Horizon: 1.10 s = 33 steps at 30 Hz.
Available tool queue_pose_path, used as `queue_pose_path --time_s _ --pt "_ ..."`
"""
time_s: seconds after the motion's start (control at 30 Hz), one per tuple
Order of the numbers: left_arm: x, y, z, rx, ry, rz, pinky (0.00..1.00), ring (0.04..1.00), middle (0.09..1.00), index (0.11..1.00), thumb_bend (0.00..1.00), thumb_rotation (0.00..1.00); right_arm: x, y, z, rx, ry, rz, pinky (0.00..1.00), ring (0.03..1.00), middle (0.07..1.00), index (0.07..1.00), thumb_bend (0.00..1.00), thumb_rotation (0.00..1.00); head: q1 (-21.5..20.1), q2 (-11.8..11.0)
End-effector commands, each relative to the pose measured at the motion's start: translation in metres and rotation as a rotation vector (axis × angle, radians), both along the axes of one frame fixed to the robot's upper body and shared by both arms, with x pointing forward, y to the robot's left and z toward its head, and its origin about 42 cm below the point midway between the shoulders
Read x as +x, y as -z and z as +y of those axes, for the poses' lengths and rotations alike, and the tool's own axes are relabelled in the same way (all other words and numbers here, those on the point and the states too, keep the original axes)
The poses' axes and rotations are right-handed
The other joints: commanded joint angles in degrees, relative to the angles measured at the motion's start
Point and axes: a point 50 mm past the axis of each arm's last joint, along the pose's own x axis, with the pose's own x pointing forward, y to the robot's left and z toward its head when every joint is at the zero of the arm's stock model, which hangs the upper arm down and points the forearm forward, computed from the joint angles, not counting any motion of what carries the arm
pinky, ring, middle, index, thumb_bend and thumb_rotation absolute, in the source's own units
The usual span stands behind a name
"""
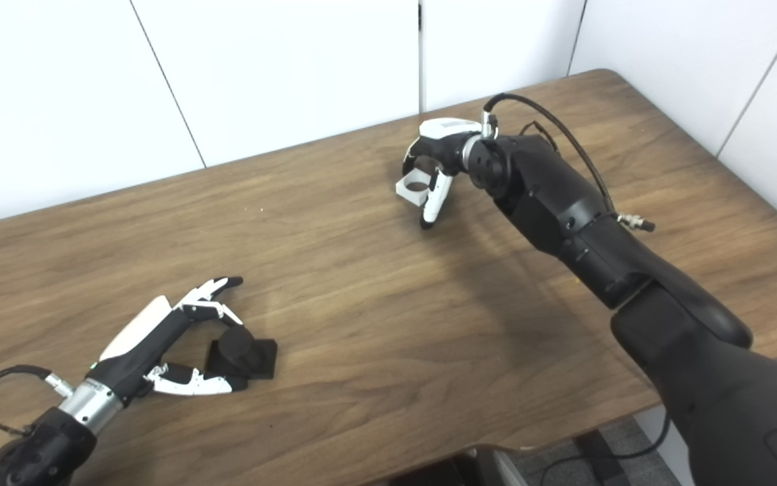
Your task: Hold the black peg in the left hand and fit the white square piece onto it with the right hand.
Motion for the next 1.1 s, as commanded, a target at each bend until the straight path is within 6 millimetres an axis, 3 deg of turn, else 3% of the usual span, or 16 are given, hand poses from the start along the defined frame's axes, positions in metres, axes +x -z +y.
queue_pose_path --time_s 0.0,0.43,0.5,0.57,0.63,1.07 --pt "-0.005 0.005 0.014 0.09 -0.016 0.013 1.0 1.0 0.967 0.492 0.52 0.06 0.008 -0.025 0.001 -0.014 -0.011 -0.071 0.81 0.926 0.924 0.773 0.78 0.14 0.0 0.1" --pt "-0.007 0.005 0.013 0.093 -0.021 0.012 1.0 1.0 0.965 0.492 0.52 0.06 0.007 -0.02 -0.006 -0.021 0.005 -0.069 0.81 0.916 0.901 0.709 0.72 0.11 0.2 0.5" --pt "-0.007 0.006 0.013 0.091 -0.02 0.014 1.0 1.0 0.966 0.492 0.52 0.06 0.007 -0.019 -0.007 -0.023 0.006 -0.076 0.8 0.901 0.885 0.676 0.71 0.12 0.3 0.6" --pt "-0.007 0.006 0.014 0.088 -0.021 0.015 1.0 1.0 0.966 0.492 0.52 0.06 0.007 -0.018 -0.008 -0.022 0.008 -0.082 0.79 0.889 0.871 0.552 0.58 0.14 0.5 0.6" --pt "-0.008 0.005 0.014 0.086 -0.023 0.016 1.0 1.0 0.966 0.492 0.52 0.06 0.007 -0.016 -0.01 -0.022 0.009 -0.087 0.78 0.883 0.862 0.509 0.53 0.14 0.5 0.6" --pt "-0.009 0.004 0.016 0.09 -0.025 0.018 0.99 1.0 0.965 0.492 0.52 0.06 0.005 -0.014 -0.016 -0.029 0.024 -0.103 0.77 0.865 0.797 0.486 0.52 0.14 0.4 0.8"
